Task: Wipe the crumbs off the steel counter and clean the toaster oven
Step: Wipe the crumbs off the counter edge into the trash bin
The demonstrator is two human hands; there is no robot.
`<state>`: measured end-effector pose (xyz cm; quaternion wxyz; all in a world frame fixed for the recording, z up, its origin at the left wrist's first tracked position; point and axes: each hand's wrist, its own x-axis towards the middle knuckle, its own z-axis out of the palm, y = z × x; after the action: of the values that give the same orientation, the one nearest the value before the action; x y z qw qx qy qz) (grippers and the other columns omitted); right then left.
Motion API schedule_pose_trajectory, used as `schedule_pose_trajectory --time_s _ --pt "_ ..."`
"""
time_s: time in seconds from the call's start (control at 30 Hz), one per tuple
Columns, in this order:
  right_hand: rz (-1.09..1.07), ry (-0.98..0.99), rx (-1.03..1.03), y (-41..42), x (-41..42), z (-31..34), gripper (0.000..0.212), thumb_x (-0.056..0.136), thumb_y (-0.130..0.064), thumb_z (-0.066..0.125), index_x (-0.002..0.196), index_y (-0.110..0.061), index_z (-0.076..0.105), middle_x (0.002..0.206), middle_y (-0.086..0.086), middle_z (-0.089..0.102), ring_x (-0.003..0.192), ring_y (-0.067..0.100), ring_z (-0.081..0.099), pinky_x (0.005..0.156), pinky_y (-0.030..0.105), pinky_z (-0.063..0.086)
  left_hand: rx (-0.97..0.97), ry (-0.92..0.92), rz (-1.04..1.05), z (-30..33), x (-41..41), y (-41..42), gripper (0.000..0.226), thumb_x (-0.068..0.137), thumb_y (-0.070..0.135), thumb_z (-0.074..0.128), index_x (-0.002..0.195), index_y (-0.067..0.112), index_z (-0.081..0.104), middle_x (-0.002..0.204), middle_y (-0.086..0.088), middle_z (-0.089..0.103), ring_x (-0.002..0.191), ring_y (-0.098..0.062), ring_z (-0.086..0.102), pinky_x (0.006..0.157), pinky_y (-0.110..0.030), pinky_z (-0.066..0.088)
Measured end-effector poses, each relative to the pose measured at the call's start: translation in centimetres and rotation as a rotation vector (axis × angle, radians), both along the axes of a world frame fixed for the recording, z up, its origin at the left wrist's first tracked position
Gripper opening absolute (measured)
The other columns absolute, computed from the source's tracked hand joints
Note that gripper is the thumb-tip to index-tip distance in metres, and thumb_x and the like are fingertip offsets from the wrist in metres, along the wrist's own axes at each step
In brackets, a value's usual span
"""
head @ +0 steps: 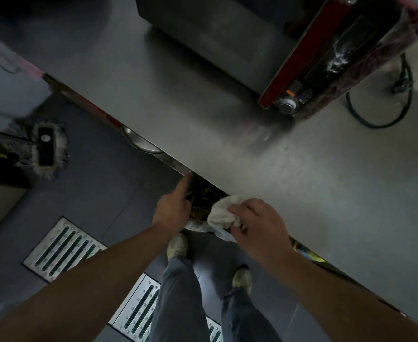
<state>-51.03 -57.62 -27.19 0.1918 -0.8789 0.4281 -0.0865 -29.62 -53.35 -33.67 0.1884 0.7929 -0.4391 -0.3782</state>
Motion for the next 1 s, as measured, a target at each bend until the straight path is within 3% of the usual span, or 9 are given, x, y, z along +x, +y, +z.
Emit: schedule_pose_trajectory --time_s 0.13,0.23,0.33,0.43,0.67,0.77,0.87,1.0 --pt "-0.380 -0.035 -0.072 -5.2 -2.1 1.7 0.034 0.081 -0.026 0.058 0.111 -0.021 0.072 0.103 0.002 0.063 0.091 0.024 0.062 0.079 0.030 0.050 -0.021 -0.013 -0.030 -0.7 -0.8 -0.1 0.075 0.089 0.004 0.048 0.152 0.037 0.026 0.096 -0.016 0.068 0.081 -0.035 0.065 0.065 -0.026 0.040" --pt "-0.574 0.058 -0.068 -9.7 -5.1 1.5 0.036 0.085 -0.024 0.060 0.120 -0.021 0.067 0.111 0.004 0.060 0.097 0.027 0.059 0.080 0.032 0.047 -0.039 -0.009 -0.062 -1.0 -1.6 -0.2 0.074 0.089 0.003 0.047 0.152 0.034 0.026 0.094 -0.013 0.068 0.075 -0.034 0.065 0.063 -0.027 0.041" --pt "-0.590 0.225 -0.042 -10.1 -7.1 0.8 0.040 0.086 -0.025 0.056 0.125 -0.019 0.063 0.113 0.009 0.058 0.098 0.034 0.059 0.079 0.037 0.050 -0.028 -0.019 -0.090 -1.3 -2.2 -0.2 0.075 0.089 0.003 0.048 0.153 0.034 0.025 0.093 -0.016 0.068 0.075 -0.037 0.064 0.061 -0.028 0.039" --pt "-0.623 0.235 0.002 -7.1 -5.9 0.6 0.037 0.086 -0.023 0.056 0.121 -0.015 0.063 0.110 0.012 0.057 0.094 0.035 0.058 0.076 0.038 0.049 0.002 -0.014 -0.117 -1.8 -2.5 -0.3 0.078 0.088 0.006 0.049 0.153 0.037 0.022 0.089 -0.019 0.068 0.073 -0.038 0.063 0.060 -0.029 0.040" --pt "-0.366 0.234 0.048 4.1 -2.6 0.3 0.034 0.078 -0.033 0.048 0.106 -0.023 0.066 0.095 0.001 0.060 0.080 0.022 0.059 0.068 0.034 0.052 0.037 -0.029 -0.257 -0.6 -3.6 0.0 0.071 0.091 0.008 0.051 0.154 0.028 0.026 0.091 -0.025 0.067 0.082 -0.044 0.063 0.064 -0.036 0.043" --pt "-0.291 0.301 0.142 7.3 -4.1 -0.3 0.031 0.078 -0.033 0.050 0.102 -0.025 0.067 0.094 0.000 0.063 0.080 0.020 0.062 0.068 0.032 0.052 0.025 -0.035 -0.325 0.0 -4.0 1.0 0.073 0.090 0.007 0.052 0.154 0.032 0.025 0.078 -0.017 0.063 0.067 -0.036 0.060 0.059 -0.031 0.036" --pt "-0.500 0.382 0.288 8.9 -7.3 -0.4 0.026 0.076 -0.030 0.060 0.101 -0.026 0.069 0.096 -0.001 0.063 0.084 0.023 0.064 0.064 0.033 0.052 0.020 -0.016 -0.380 0.3 -4.5 1.8 0.079 0.089 0.004 0.053 0.154 0.039 0.024 0.073 -0.011 0.064 0.056 -0.025 0.056 0.054 -0.029 0.038" --pt "-0.763 0.406 0.299 10.5 -12.3 1.1 0.021 0.066 -0.027 0.072 0.086 -0.023 0.070 0.082 0.001 0.062 0.067 0.028 0.061 0.050 0.028 0.044 0.052 -0.048 -0.488 0.7 -6.4 2.8 0.081 0.090 0.005 0.054 0.154 0.040 0.021 0.059 -0.005 0.054 0.044 -0.012 0.043 0.050 -0.031 0.037"
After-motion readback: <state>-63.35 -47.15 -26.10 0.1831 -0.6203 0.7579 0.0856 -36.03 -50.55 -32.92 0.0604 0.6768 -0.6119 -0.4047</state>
